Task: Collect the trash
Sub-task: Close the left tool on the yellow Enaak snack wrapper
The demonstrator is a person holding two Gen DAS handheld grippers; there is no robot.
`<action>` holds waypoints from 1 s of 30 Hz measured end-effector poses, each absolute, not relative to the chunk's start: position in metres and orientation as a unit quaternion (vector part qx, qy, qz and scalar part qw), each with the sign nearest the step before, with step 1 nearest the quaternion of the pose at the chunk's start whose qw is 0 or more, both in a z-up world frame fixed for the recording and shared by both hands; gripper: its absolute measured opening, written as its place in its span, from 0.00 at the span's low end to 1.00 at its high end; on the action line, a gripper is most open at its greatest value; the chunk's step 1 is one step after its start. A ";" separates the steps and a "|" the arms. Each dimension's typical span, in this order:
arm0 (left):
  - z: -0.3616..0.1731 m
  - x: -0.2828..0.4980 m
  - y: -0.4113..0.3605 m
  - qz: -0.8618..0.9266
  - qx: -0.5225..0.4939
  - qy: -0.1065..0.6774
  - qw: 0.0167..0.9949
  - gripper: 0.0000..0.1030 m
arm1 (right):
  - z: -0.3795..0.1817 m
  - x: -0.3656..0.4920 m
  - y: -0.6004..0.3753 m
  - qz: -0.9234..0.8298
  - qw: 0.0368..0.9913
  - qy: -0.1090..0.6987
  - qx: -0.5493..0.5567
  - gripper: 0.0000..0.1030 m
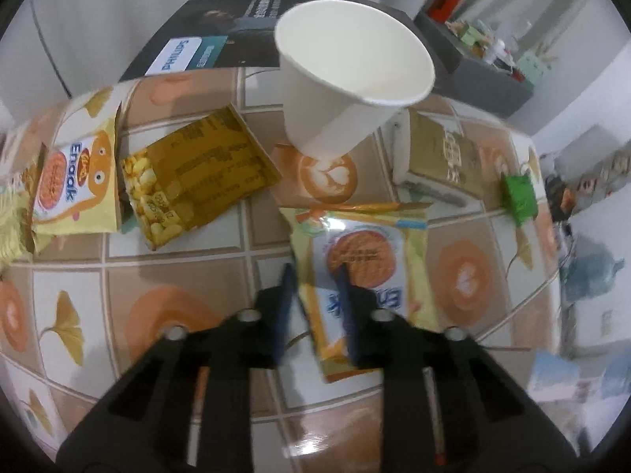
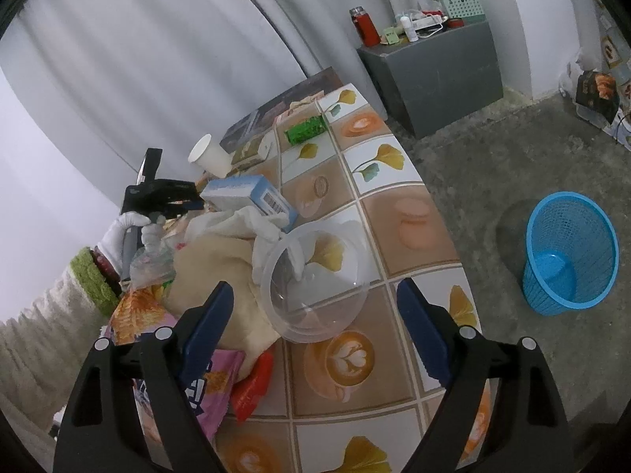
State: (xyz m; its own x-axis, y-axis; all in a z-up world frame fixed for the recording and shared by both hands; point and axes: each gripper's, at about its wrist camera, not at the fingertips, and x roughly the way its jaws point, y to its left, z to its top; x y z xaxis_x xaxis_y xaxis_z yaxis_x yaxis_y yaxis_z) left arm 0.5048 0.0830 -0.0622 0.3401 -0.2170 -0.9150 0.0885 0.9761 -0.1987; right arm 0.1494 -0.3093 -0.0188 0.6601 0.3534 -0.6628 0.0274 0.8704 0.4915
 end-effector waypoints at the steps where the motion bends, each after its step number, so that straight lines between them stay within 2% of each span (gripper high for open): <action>1: -0.062 0.504 0.083 -0.099 -0.062 0.568 0.815 0.07 | -0.020 0.151 -0.309 0.092 0.879 0.403 0.237 0.79; 3: -0.062 0.503 0.085 -0.102 -0.067 0.567 0.814 0.00 | -0.021 0.151 -0.308 0.092 0.878 0.405 0.238 0.78; 11: -0.040 0.494 0.090 -0.119 -0.058 0.532 0.837 0.00 | -0.019 0.146 -0.310 0.086 0.879 0.405 0.236 0.78; 19: 0.009 0.471 0.106 -0.140 -0.079 0.482 0.862 0.00 | -0.008 0.143 -0.305 0.093 0.890 0.389 0.220 0.75; 24: 0.012 0.471 0.114 -0.137 -0.114 0.491 0.853 0.01 | 0.011 0.146 -0.289 0.124 0.905 0.361 0.186 0.75; 25: 0.008 0.474 0.115 -0.137 -0.128 0.499 0.846 0.06 | 0.014 0.147 -0.286 0.129 0.907 0.359 0.181 0.75; 27: -0.003 0.481 0.113 -0.133 -0.148 0.515 0.834 0.35 | 0.015 0.149 -0.280 0.135 0.907 0.359 0.174 0.75; 29: -0.013 0.489 0.109 -0.113 -0.147 0.520 0.834 0.43 | 0.015 0.149 -0.276 0.138 0.905 0.363 0.174 0.75; 30: -0.019 0.497 0.104 -0.107 -0.142 0.530 0.829 0.52 | 0.014 0.148 -0.276 0.138 0.904 0.364 0.174 0.75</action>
